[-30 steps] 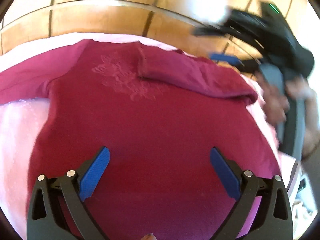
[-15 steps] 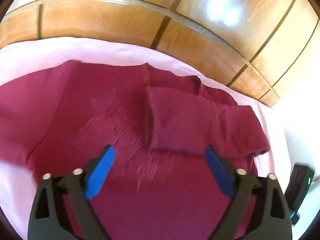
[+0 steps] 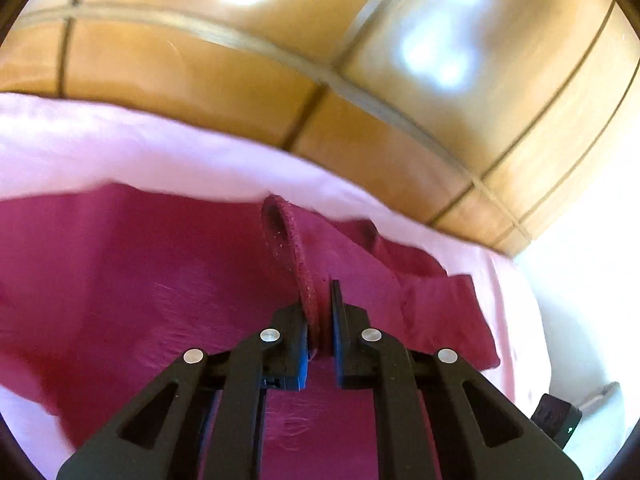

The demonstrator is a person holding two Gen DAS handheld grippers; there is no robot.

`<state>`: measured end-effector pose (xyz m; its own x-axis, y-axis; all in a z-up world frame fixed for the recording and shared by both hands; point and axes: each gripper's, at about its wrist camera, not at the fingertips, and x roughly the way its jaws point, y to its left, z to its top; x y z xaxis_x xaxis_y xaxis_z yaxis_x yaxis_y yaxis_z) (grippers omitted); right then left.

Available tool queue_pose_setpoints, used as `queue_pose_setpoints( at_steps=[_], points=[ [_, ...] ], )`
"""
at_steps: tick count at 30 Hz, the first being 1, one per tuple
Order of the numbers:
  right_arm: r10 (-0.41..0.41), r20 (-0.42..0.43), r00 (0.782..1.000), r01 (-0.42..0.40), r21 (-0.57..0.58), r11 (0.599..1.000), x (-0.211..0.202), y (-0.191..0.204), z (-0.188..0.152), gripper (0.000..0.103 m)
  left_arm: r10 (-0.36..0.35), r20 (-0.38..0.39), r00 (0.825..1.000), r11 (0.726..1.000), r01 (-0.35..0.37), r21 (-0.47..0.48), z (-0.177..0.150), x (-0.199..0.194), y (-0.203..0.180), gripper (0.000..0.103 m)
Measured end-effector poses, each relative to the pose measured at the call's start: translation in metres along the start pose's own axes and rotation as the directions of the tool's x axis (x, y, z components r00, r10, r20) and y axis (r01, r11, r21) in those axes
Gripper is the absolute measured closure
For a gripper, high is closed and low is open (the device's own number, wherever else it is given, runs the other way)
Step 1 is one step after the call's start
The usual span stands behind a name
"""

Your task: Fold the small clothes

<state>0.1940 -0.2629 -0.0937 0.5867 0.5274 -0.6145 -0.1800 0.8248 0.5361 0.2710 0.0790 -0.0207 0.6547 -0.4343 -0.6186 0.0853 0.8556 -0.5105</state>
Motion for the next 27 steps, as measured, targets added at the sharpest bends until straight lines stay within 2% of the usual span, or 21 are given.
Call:
queue_pose_setpoints(
  at_steps=[3, 7, 12, 14, 17, 18, 20, 21, 24, 27],
  points=[
    [-0.016, -0.015, 1.000, 0.016, -0.006, 1.000, -0.001, 0.003, 0.002, 0.004, 0.079, -0.009, 0.997, 0.996, -0.078, 0.029, -0.003, -0.005, 0.014, 0.095],
    [-0.028, -0.064, 0.998, 0.027, -0.011, 1.000, -0.006, 0.017, 0.017, 0.006, 0.127, -0.050, 0.991, 0.991, -0.124, 0.060, -0.013, 0.005, 0.022, 0.095],
    [-0.044, 0.039, 0.998, 0.046, -0.067, 0.997, -0.017, 0.042, 0.059, 0.012, 0.177, -0.035, 0.984, 0.980, -0.174, 0.092, -0.018, 0.011, 0.018, 0.095],
    [-0.080, 0.053, 0.995, 0.084, -0.070, 0.994, -0.007, 0.043, 0.075, 0.013, 0.182, -0.035, 0.983, 0.980, -0.178, 0.091, -0.019, 0.012, 0.020, 0.095],
    [-0.168, -0.007, 0.986, 0.167, -0.037, 0.985, 0.025, 0.027, 0.091, 0.021, 0.234, -0.028, 0.972, 0.967, -0.229, 0.115, -0.018, 0.020, 0.022, 0.095],
    [-0.219, -0.055, 0.974, 0.218, -0.020, 0.976, 0.043, 0.017, 0.090, 0.026, 0.255, -0.037, 0.966, 0.961, -0.249, 0.119, -0.019, 0.022, 0.026, 0.095],
    [-0.263, -0.112, 0.958, 0.263, -0.015, 0.965, 0.063, 0.005, 0.082, 0.030, 0.282, -0.079, 0.956, 0.956, -0.274, 0.100, -0.023, 0.035, 0.037, 0.095],
    [-0.277, -0.077, 0.958, 0.274, -0.049, 0.960, 0.067, 0.006, 0.075, 0.030, 0.278, -0.085, 0.957, 0.959, -0.271, 0.086, -0.026, 0.036, 0.042, 0.095],
    [-0.329, -0.033, 0.944, 0.322, -0.128, 0.938, 0.071, 0.021, 0.065, 0.024, 0.277, -0.050, 0.960, 0.959, -0.272, 0.083, -0.033, 0.032, 0.044, 0.091],
    [-0.357, -0.042, 0.933, 0.344, -0.185, 0.921, 0.080, 0.029, 0.063, 0.014, 0.258, -0.055, 0.965, 0.965, -0.254, 0.066, -0.035, 0.027, 0.043, 0.070]
  ],
)
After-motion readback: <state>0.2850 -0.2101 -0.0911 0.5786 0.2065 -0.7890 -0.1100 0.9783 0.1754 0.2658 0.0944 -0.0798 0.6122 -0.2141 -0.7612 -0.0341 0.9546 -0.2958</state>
